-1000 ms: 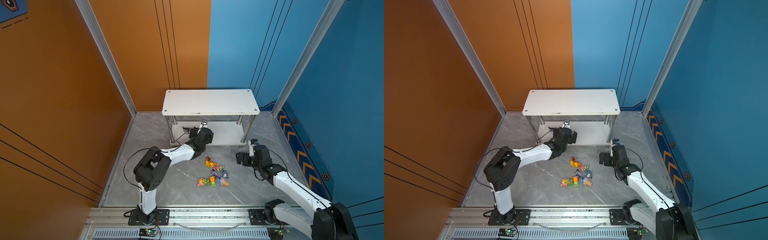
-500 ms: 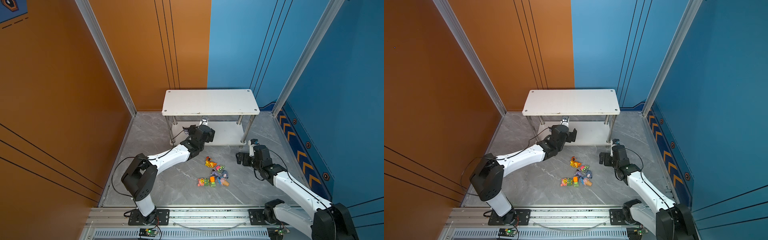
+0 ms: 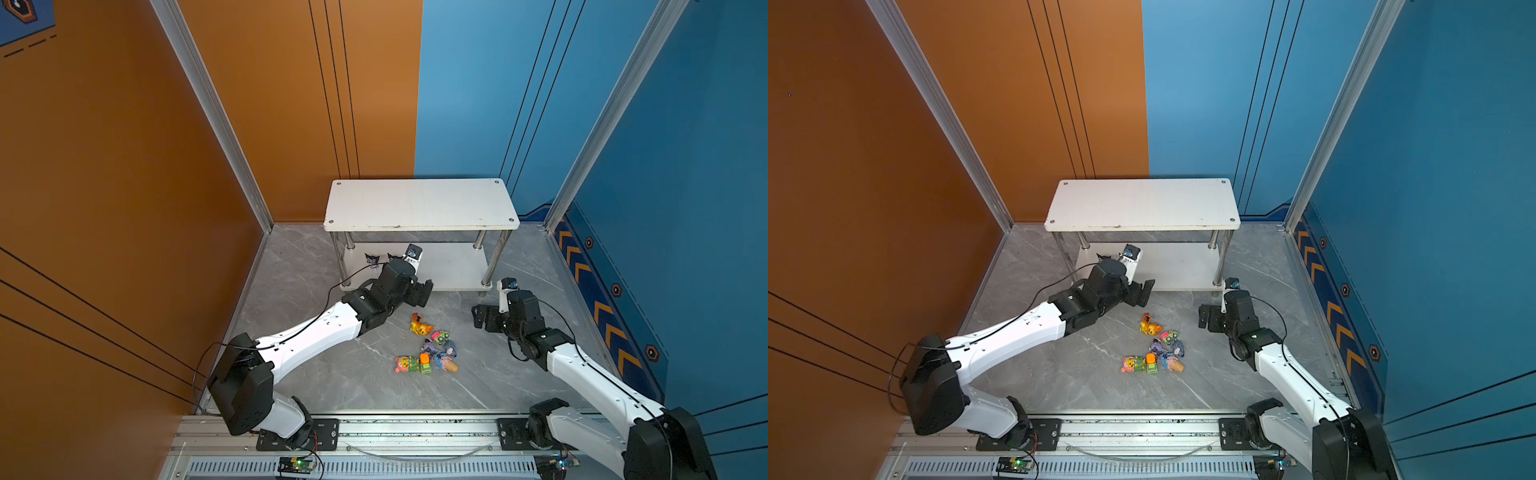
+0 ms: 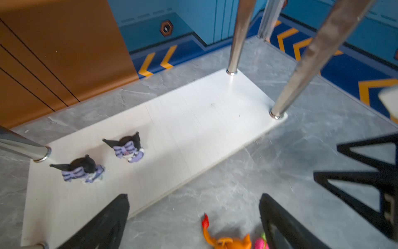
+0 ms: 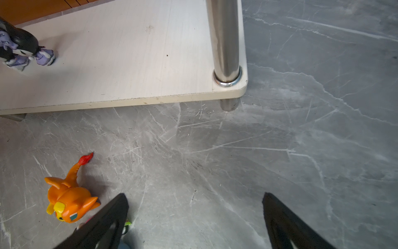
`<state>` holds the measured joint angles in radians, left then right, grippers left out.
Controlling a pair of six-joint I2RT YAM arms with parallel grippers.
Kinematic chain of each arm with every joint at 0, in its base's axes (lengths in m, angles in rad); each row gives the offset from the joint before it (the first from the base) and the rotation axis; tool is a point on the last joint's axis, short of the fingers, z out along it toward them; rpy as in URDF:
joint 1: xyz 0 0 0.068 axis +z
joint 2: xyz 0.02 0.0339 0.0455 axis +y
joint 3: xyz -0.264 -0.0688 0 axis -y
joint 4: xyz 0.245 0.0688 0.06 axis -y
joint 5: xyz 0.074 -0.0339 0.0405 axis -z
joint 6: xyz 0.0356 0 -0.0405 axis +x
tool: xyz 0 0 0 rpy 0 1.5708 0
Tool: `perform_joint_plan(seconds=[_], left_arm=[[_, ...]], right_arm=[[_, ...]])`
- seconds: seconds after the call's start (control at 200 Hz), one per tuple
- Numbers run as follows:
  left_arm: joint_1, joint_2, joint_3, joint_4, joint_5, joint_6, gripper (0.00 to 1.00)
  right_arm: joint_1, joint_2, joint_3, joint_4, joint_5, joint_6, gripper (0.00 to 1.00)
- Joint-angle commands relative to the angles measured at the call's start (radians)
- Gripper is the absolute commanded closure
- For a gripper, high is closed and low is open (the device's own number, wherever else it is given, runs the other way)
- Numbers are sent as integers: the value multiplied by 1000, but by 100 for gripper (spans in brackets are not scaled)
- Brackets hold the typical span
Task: Organize plastic toys on shelves
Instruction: Place the plastic toy on the shelf, then pick up the plastic toy from the center of the table.
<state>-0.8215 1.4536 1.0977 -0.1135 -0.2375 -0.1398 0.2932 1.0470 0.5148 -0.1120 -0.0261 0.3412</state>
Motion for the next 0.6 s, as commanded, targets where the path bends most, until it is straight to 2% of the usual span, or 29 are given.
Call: perform_joint_plan(seconds=[0.0, 0.11, 0.23, 0.275, 0.375, 0.596], left_arm=[[-41, -57, -29, -178, 138, 69, 7], [-53, -120, -60, -274, 119, 82, 9], [-22, -216, -165, -318, 74, 1, 12], [-1, -259, -199, -328, 70, -27, 12], [41, -352, -272, -360, 28, -91, 13], [155, -515, -408, -408, 2, -208, 11]], right_arm=[[-5, -10, 0, -7, -7, 10, 2], [4, -13, 22, -48, -21, -6, 3], [55, -14, 75, -133, -36, -72, 6], [79, -13, 103, -172, -44, -89, 12], [126, 4, 125, -159, -160, -92, 17], [295, 224, 374, -423, -117, -147, 23]])
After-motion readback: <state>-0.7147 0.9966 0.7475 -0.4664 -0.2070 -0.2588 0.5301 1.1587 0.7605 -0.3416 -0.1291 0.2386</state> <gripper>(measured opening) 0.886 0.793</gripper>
